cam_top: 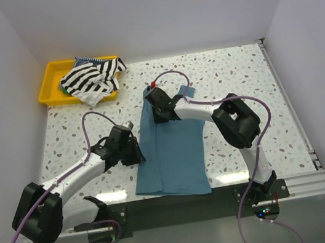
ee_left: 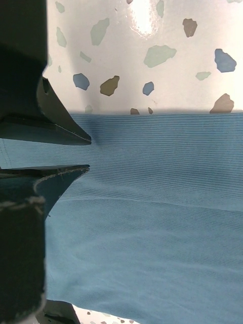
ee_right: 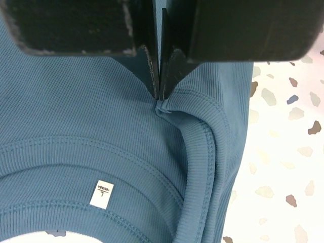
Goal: Fold and stack the tank tops
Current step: Fold the tank top
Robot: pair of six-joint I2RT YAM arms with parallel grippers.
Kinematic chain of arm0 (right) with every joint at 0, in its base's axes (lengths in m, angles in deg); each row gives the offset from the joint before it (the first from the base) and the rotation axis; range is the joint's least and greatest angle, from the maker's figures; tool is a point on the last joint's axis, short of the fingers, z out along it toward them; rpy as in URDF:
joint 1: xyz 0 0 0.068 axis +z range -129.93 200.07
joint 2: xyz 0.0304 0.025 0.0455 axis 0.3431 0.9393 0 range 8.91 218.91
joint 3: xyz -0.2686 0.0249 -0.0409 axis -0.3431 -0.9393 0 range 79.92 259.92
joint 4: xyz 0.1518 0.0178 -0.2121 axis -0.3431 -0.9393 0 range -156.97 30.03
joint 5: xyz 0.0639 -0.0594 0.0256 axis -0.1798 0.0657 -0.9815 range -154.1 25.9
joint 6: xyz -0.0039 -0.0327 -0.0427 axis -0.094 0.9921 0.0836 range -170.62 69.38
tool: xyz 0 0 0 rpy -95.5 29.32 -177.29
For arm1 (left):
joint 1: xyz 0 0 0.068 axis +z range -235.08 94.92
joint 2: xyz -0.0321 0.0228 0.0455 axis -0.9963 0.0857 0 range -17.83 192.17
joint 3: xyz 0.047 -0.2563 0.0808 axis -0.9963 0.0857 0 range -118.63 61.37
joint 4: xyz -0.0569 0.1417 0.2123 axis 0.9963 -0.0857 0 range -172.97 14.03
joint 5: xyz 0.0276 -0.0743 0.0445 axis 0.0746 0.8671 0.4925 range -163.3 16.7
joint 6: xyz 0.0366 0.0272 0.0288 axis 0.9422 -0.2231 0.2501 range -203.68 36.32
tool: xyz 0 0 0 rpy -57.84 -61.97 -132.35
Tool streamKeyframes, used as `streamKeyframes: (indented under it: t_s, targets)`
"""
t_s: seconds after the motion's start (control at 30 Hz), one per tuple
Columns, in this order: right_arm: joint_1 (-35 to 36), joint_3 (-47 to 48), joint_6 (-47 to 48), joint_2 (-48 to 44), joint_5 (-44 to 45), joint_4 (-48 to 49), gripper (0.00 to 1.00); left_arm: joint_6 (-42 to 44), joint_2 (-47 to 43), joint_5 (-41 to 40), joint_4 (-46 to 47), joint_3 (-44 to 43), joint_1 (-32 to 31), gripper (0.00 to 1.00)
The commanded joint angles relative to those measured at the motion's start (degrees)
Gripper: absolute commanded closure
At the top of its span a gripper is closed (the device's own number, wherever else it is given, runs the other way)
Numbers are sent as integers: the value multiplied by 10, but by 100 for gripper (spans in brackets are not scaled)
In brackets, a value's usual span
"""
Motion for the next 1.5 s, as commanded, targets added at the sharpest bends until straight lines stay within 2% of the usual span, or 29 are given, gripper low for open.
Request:
streamKeyframes:
  t_s: [0.0,0.03,0.13,0.17,0.43,0.67,0.93,1.03,1.17,1.2,1.4,1.47]
  targets:
    - [5,20,1,-14,25,-16,95,13,1,11,29,6,2,73]
    - [5,22,1,-13,26,-18,86,14,2,12,30,8,2,73]
    - [5,14,-1,-12,21,-4,71,16,2,16,33,10,2,73]
    - [5,12,-2,-12,20,-2,70,16,2,18,34,10,2,73]
    - [9,3,-6,-27,18,23,71,17,1,20,38,14,2,74]
    - [10,31,-5,3,16,8,72,20,6,21,42,14,2,74]
    - [11,39,-6,18,21,5,85,23,9,21,41,15,2,74]
    - [10,51,-3,25,18,-9,71,23,8,23,42,17,2,74]
    - [10,43,-3,24,20,-1,69,23,10,23,45,20,2,74]
    - [10,45,-3,26,21,-2,69,23,10,24,45,19,2,74]
    - [10,43,-7,24,22,-2,93,23,11,23,44,20,2,74]
    - [10,46,-6,23,22,-4,96,24,10,23,44,19,2,74]
